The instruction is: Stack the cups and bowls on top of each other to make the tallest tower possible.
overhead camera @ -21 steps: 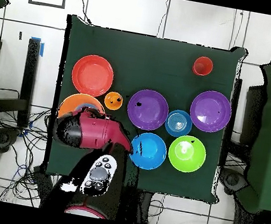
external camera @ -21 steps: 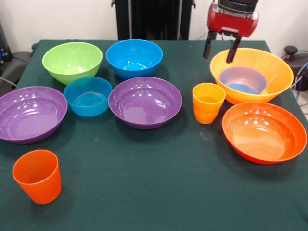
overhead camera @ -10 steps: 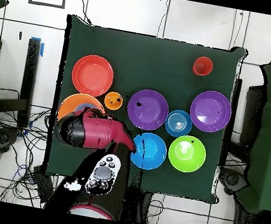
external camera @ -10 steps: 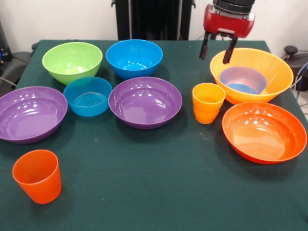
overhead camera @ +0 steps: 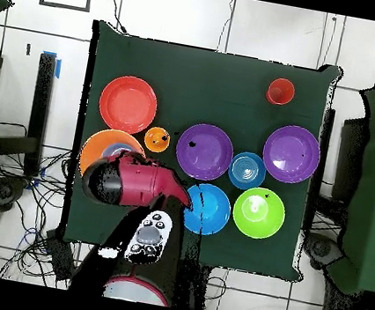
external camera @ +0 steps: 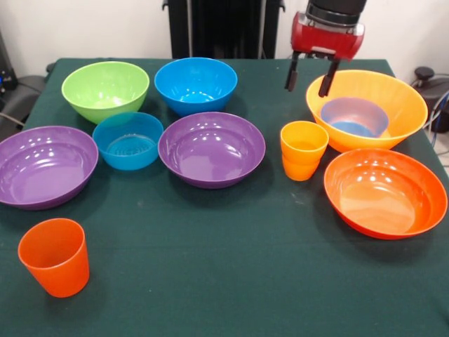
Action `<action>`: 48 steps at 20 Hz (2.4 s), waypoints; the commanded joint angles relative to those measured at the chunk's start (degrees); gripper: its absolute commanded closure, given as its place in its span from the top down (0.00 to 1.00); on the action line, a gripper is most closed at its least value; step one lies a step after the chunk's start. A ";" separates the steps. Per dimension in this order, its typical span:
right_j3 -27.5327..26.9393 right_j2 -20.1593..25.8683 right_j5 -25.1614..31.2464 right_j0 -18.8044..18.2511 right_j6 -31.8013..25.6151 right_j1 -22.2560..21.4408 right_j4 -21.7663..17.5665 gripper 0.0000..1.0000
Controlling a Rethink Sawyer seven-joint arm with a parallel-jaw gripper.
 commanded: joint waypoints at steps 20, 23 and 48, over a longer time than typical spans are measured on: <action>-0.02 5.97 -5.06 -0.56 2.57 7.56 -3.58 1.00; -0.05 5.95 -4.72 -0.68 2.44 7.34 -3.55 1.00; 0.43 6.65 -2.41 -1.63 1.26 5.53 -3.59 1.00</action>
